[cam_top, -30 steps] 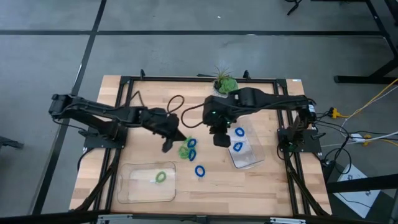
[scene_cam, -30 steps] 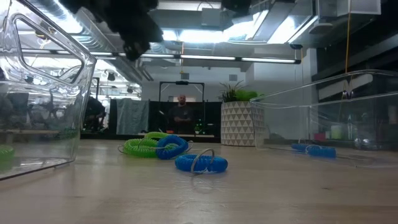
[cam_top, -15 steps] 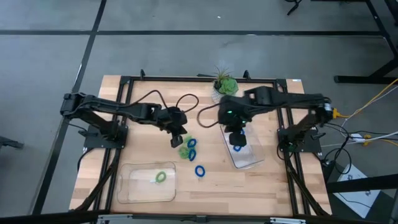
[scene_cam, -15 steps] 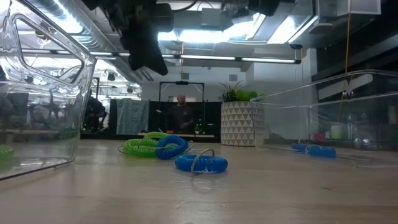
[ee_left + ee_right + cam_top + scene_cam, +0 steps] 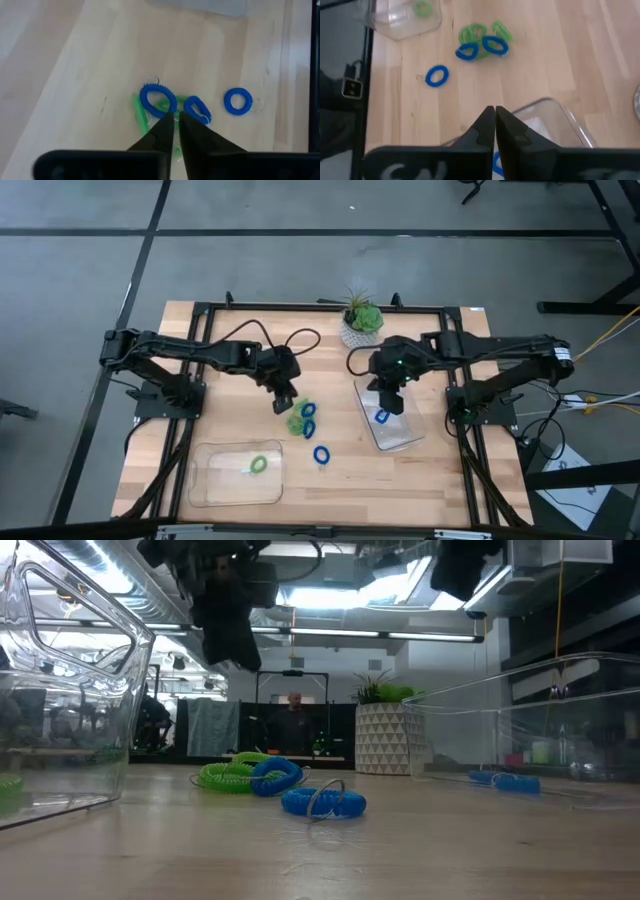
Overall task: Sort spring keychains
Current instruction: Put the green spring keychain into the left transparent bin
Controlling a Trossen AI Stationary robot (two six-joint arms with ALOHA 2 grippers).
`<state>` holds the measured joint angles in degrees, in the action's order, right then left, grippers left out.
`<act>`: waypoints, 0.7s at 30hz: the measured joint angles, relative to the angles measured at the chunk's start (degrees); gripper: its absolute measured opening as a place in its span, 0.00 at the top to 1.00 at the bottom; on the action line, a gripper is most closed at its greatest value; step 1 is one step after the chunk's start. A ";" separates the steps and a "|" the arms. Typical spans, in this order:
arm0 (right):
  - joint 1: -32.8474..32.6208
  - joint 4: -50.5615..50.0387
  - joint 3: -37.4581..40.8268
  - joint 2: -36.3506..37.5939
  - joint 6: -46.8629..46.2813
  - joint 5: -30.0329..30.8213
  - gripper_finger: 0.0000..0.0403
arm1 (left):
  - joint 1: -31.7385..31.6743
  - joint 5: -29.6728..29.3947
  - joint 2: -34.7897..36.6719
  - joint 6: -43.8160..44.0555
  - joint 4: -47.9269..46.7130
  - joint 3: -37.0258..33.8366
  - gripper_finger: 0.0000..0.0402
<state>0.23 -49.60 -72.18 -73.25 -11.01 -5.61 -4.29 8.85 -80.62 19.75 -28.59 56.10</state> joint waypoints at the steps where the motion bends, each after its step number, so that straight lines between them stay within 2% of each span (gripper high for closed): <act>1: 0.00 0.00 0.59 0.04 0.63 0.00 0.97 | 0.00 0.05 0.00 -0.02 -0.38 -0.01 0.90; 6: 0.00 1.00 3.19 0.02 4.18 0.00 0.99 | 0.57 -0.19 -0.59 0.43 -0.38 -0.90 0.76; 12: 0.00 1.79 4.09 -0.05 6.21 0.00 0.96 | 1.75 -0.71 -4.45 0.45 0.95 -0.94 0.59; 16: -0.02 4.24 4.09 -0.05 7.36 -0.16 0.96 | 2.47 -0.97 -8.02 0.46 1.58 -0.96 0.54; 21: -0.02 4.70 4.09 -0.05 7.92 -2.38 0.99 | 2.49 -2.80 -11.51 0.49 2.59 -1.01 0.52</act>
<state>0.21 -44.90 -68.10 -73.30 -3.09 -7.99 -1.81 6.05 -92.13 20.25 -26.00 55.09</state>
